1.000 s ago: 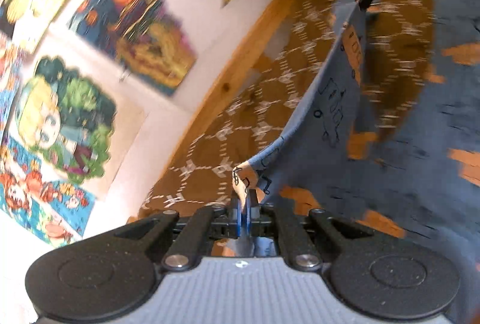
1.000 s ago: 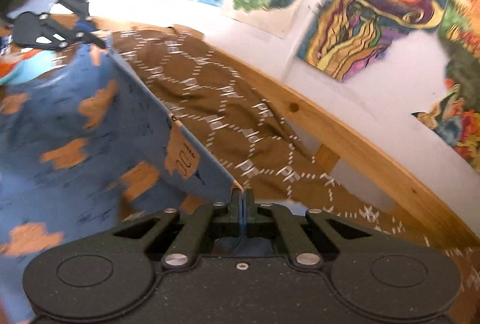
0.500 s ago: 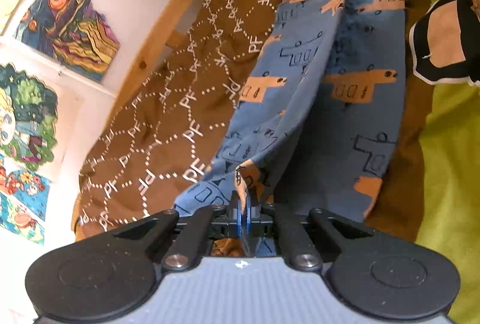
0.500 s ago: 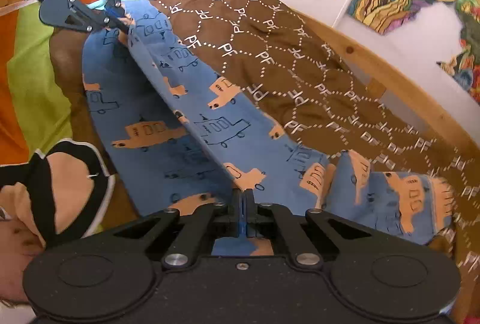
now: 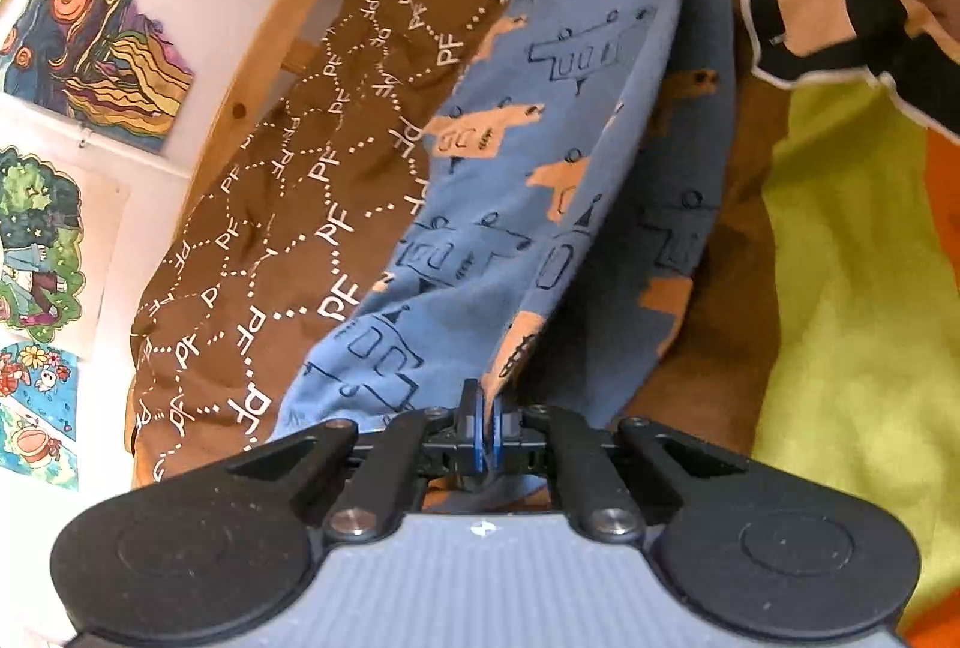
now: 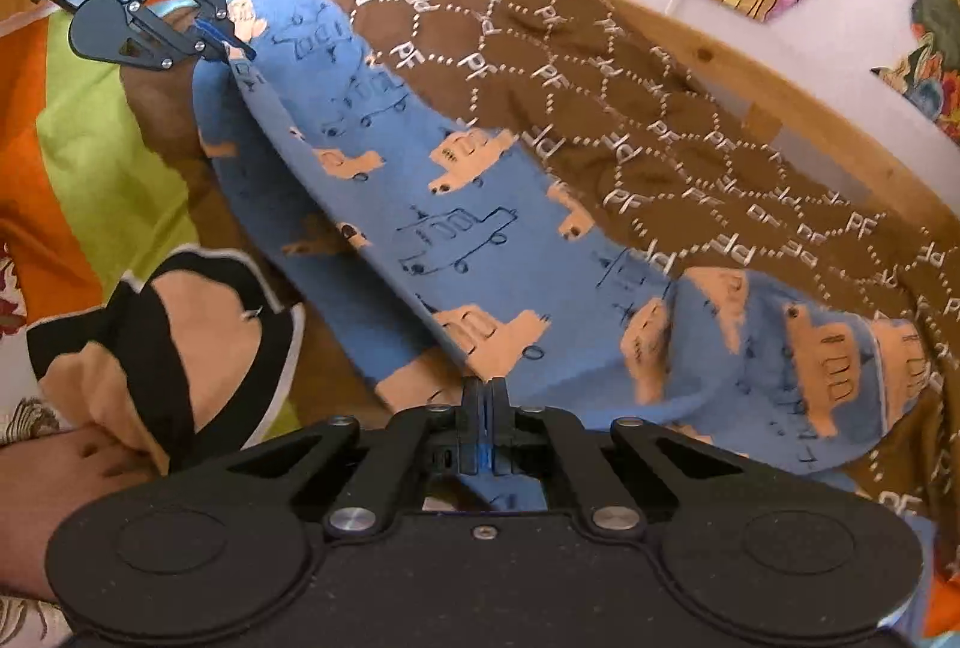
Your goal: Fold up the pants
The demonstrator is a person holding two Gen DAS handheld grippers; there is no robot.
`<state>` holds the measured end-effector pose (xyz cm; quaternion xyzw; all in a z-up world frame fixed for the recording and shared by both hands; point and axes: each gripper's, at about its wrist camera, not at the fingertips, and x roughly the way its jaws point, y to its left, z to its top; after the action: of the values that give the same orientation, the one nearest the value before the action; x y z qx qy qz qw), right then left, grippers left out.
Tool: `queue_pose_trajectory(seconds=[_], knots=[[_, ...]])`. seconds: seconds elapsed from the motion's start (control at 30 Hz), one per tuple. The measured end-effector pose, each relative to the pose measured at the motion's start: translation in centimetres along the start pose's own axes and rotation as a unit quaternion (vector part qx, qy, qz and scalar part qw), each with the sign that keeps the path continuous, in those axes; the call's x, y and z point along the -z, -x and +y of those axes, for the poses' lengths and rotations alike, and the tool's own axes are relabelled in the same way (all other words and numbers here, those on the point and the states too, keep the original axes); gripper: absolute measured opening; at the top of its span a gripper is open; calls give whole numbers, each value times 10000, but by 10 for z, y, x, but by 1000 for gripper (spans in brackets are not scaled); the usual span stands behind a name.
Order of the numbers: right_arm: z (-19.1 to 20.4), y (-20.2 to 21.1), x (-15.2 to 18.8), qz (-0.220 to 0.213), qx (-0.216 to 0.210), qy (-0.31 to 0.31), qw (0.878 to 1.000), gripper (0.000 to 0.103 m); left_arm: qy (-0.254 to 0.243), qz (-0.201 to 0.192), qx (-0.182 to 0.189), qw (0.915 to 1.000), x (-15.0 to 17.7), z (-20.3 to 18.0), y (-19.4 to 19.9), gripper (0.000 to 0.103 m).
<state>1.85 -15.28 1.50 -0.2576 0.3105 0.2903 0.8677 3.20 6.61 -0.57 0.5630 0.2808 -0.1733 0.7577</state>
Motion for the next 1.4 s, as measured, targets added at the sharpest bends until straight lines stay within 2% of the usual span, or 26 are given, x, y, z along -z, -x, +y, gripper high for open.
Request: queue_pose_trajectory(seconds=[0.1, 0.17, 0.27, 0.3, 0.33, 0.37, 0.4, 0.43, 0.53, 0.57, 0.6, 0.67, 0.73, 0.77, 0.8, 0.93, 1.03, 1.2, 1.4], knots=[[1, 3, -2, -52, 2, 44, 10000, 0, -121, 19, -97, 9999, 3, -1, 3, 3], [1, 3, -3, -47, -8, 11, 10000, 0, -39, 25, -8, 10000, 2, 3, 9, 5], [2, 1, -2, -8, -18, 30, 10000, 0, 499, 61, 88, 9987, 3, 16, 17, 26], [3, 1, -2, 6, -27, 31, 10000, 0, 854, 112, 80, 9962, 4, 21, 20, 44], [2, 1, -1, 28, -45, 21, 10000, 0, 1186, 142, 98, 9928, 7, 26, 24, 52], [2, 0, 0, 43, -53, 3, 10000, 0, 1606, 169, 127, 9868, 10, 32, 29, 52], [2, 0, 0, 53, -55, -13, 10000, 0, 2035, 222, 137, 9787, 12, 39, 32, 52], [2, -1, 0, 53, -57, -18, 10000, 0, 2530, 235, 140, 9671, 15, 47, 35, 52], [4, -2, 1, 53, -63, 2, 10000, 0, 3903, 258, 104, 9203, 25, 70, 39, 52], [4, -2, 1, 48, -58, 25, 10000, 0, 4256, 275, 49, 9045, 27, 77, 37, 52], [4, -2, 1, 41, -56, 37, 10000, 0, 4494, 325, 24, 8927, 28, 82, 34, 52], [3, -3, 1, 25, -61, 20, 10000, 0, 4816, 471, 18, 8751, 27, 91, 24, 44], [2, -2, 1, 7, -56, 0, 10000, 0, 4950, 544, 92, 8671, 25, 94, 18, 32], [2, -2, 1, -5, -46, -6, 10000, 0, 4966, 638, 84, 8656, 23, 96, 13, 28], [2, -1, 1, -16, -35, -11, 10000, 0, 4966, 736, 50, 8648, 21, 98, 9, 16], [4, 0, 1, -36, -20, 44, 10000, 0, 5081, 1103, -167, 8540, 19, 98, 5, 8], [7, 3, 0, -57, -17, 136, 9999, 0, 4952, 1226, -432, 8590, 17, 96, 9, 7], [12, 8, -2, -52, -1, 323, 9995, 0, 4568, 1414, -626, 8760, 12, 93, 12, 7], [12, 2, 1, 28, -131, 295, 9995, 0, 4573, 1531, -751, 8728, 13, 91, 4, 9]])
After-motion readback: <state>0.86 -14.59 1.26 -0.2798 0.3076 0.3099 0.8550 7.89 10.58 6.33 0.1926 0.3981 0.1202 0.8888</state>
